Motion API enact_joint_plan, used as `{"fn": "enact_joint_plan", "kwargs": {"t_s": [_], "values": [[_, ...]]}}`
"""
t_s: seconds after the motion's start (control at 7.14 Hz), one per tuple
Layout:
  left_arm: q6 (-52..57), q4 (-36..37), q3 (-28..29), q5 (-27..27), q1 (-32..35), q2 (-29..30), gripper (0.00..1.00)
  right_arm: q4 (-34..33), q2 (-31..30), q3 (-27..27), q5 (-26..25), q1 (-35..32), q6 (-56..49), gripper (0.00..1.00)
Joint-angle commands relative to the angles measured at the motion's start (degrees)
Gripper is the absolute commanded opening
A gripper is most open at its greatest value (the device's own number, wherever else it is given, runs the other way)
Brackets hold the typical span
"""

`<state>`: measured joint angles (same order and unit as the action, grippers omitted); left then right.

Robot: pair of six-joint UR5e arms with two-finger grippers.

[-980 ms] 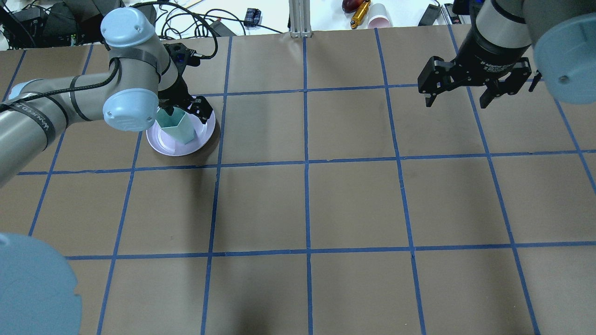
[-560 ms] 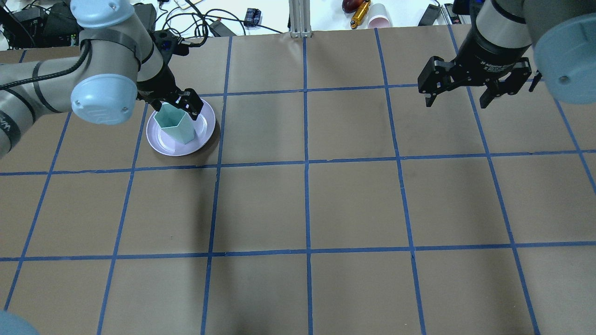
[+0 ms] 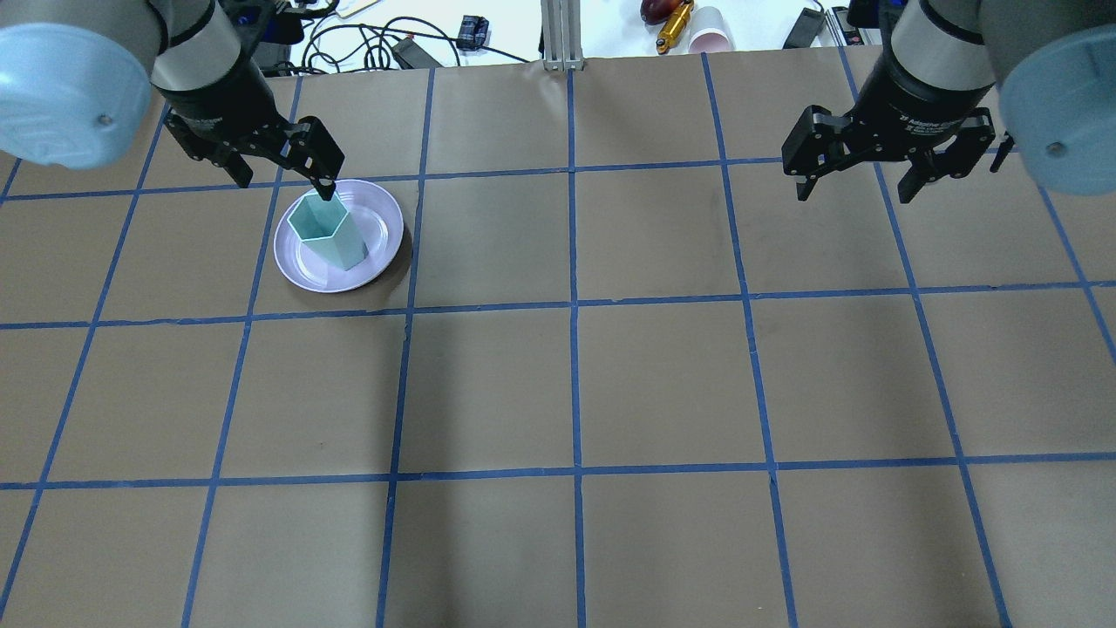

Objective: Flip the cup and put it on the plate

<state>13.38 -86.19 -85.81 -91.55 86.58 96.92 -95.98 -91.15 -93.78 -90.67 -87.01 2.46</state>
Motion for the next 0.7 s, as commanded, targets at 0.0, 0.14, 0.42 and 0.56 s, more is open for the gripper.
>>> {"fn": "enact_joint_plan", "kwargs": {"t_s": [0.0, 0.14, 0.42, 0.56], "values": [[-4.75, -3.11, 3.45, 1.97, 1.47, -0.67, 1.0, 0.0, 0.0, 0.0, 0.05, 0.0, 0.0, 1.0], [-9.2, -3.11, 3.19, 2.07, 4.44, -0.5, 1.0, 0.0, 0.0, 0.0, 0.05, 0.0, 0.0, 1.0], [-13.73, -4.07, 2.75, 1.98, 5.71, -1.02, 1.0, 0.0, -0.08, 0.0, -0.04, 0.0, 0.0, 1.0], [-13.64, -3.99, 2.92, 2.07, 4.75, -1.11, 1.0, 0.0, 0.0, 0.0, 0.05, 0.0, 0.0, 1.0]]}}
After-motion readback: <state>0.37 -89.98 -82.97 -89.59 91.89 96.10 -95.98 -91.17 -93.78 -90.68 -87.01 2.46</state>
